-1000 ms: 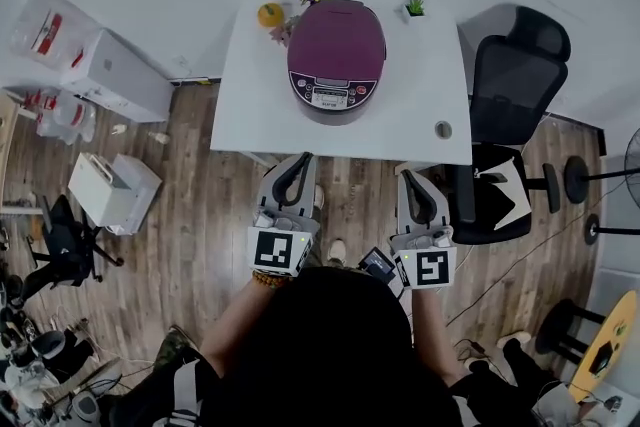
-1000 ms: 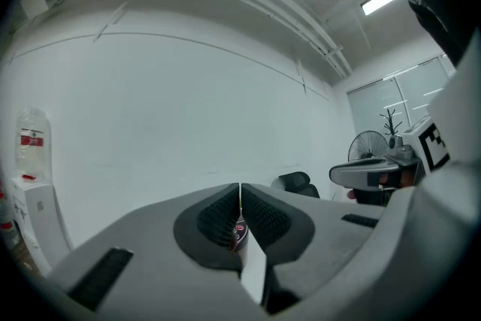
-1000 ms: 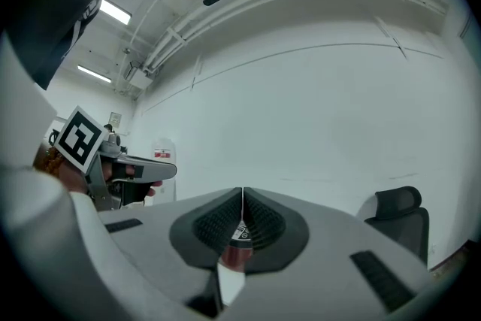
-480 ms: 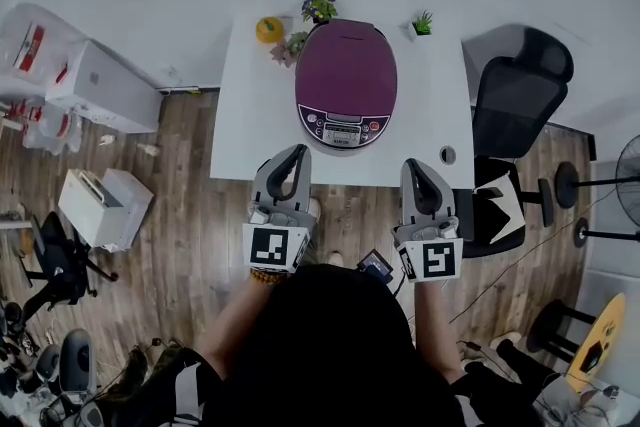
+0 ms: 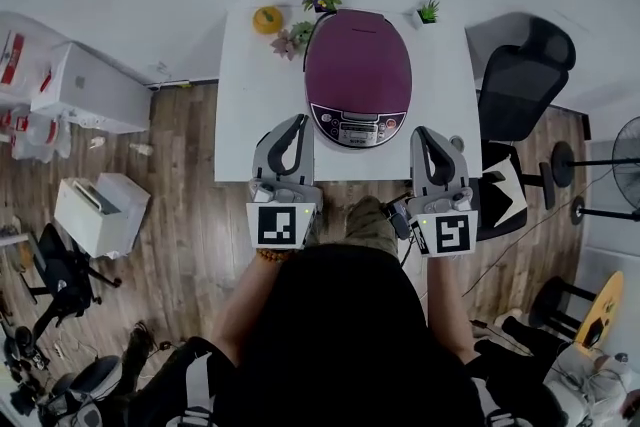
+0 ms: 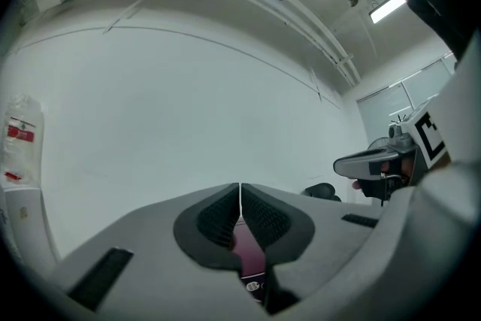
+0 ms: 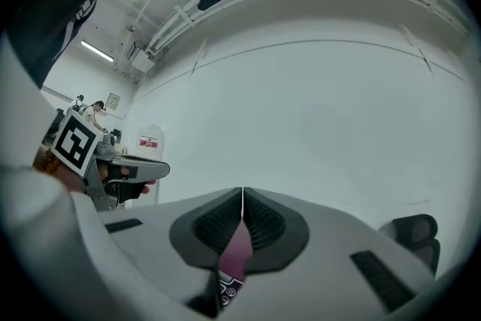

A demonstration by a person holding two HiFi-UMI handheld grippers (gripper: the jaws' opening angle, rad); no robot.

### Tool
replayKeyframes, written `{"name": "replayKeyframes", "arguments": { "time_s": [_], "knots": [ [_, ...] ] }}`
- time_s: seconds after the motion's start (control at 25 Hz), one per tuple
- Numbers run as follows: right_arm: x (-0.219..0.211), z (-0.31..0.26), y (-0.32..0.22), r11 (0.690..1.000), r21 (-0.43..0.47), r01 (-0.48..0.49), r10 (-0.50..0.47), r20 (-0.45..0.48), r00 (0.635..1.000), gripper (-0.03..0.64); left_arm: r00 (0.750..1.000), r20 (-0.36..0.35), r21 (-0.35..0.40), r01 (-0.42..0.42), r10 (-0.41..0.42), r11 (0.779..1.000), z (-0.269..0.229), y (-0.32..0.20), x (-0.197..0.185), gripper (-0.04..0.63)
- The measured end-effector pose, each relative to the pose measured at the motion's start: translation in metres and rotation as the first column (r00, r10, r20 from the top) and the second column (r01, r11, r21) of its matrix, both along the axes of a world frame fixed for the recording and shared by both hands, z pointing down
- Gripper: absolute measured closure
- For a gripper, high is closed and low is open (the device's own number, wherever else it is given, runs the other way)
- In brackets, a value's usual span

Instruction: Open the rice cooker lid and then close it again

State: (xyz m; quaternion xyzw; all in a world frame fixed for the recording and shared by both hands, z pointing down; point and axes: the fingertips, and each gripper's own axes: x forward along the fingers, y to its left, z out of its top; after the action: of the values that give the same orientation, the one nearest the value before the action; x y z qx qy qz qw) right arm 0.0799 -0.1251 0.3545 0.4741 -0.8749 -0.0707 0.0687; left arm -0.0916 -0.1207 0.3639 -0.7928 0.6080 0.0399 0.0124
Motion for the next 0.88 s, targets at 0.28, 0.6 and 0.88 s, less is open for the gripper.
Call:
{"name": "replayKeyframes", "arguments": {
  "time_s": [0.28,0.6,0.88],
  "knots": [
    [0.007,-0.001,-0.024,0.999,0.022,-0.028,0.028,0.018,0.999,0.588,1.000,0.014,-0.017,-0.016,0.016,1.000,0.008,-0.020,-0.001,0.565],
    [0.025,-0.007,-0.048,0.996,0.062,-0.068,0.068,0.000,0.998,0.587,0.998,0.013,-0.027,-0.057,0.058,0.998,0.016,-0.030,0.003,0.565],
    [0.022,0.006,-0.048,0.999,0.031,-0.043,0.044,-0.045,0.998,0.588,0.993,0.009,-0.086,-0.117,0.118,0.989,0.041,-0.036,0.020,0.565]
  ]
}}
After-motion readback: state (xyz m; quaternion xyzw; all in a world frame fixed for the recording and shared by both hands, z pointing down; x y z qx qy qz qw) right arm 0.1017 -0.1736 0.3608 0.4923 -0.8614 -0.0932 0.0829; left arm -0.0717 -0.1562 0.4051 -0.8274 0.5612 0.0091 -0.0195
